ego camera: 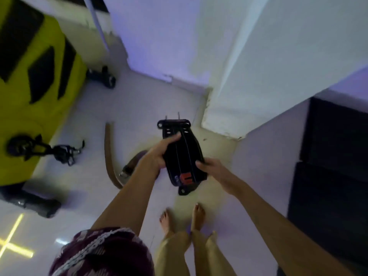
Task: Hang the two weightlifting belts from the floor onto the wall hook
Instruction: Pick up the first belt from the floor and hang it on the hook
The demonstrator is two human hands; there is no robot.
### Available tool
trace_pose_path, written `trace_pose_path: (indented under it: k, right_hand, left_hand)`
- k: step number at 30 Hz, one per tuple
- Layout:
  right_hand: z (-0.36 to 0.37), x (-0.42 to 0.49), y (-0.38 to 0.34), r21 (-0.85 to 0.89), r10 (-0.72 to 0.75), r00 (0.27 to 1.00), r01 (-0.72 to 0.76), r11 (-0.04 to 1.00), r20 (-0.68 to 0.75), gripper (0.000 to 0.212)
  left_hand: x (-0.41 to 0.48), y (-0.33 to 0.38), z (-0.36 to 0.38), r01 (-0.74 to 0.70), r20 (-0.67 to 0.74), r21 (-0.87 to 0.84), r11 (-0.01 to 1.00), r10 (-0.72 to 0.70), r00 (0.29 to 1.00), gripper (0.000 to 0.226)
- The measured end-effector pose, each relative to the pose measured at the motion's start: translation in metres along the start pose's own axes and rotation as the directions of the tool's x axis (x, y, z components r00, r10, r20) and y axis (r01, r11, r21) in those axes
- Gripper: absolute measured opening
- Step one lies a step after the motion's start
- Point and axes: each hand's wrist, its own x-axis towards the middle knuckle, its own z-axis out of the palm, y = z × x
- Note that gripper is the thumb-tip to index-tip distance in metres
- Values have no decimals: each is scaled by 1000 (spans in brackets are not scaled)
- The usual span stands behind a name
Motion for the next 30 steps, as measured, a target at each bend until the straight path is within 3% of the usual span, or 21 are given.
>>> trace_pose_path:
  k: [2,4,7,10,13,16,21,24,27,29,30]
  right_hand:
    - [-8,-59,-37,-1,-31,999,31,1000,16,53]
    - [-17,-101,-77,121,-82,991,94,988,-103,75]
    - [-16,-146,-134,197,-271,934,318,927,-232,84]
    - [-7,-194,-170,132,-391,863,450,883,-320,70]
    - [2,-229,-175,251,-388,825,512,821,-411,45]
    - [11,-254,-166,293,-442,777,595,749,-447,42]
    - [20,-296,-173,234,-630,601,788,569,-492,51]
    - [28,-328,-192,99,-716,449,875,474,-535,49]
    - [31,-358,-215,-50,-757,272,927,372,-594,20]
    - [32,-376,-231,-86,-753,196,944,318,-628,14]
    - [31,-386,-240,-100,-744,161,951,293,-649,13]
  left_hand:
    - [-63,18,43,-143,56,95,985,139,989,23]
    - [-119,28,81,-307,143,125,943,289,947,20]
    - [-182,34,116,-513,315,262,817,431,846,26]
    - [-223,33,132,-635,428,403,660,477,768,35]
    - [-255,28,145,-708,548,468,528,455,702,40]
    - [-283,24,155,-728,577,443,523,455,678,42]
    - [-322,36,184,-782,547,396,481,560,622,36]
    - [-348,53,205,-891,608,246,382,655,449,19]
    - [-374,71,228,-959,679,105,264,685,264,21]
    - [-385,78,243,-968,692,38,249,692,206,20]
    - [-384,78,246,-967,702,48,251,680,211,20]
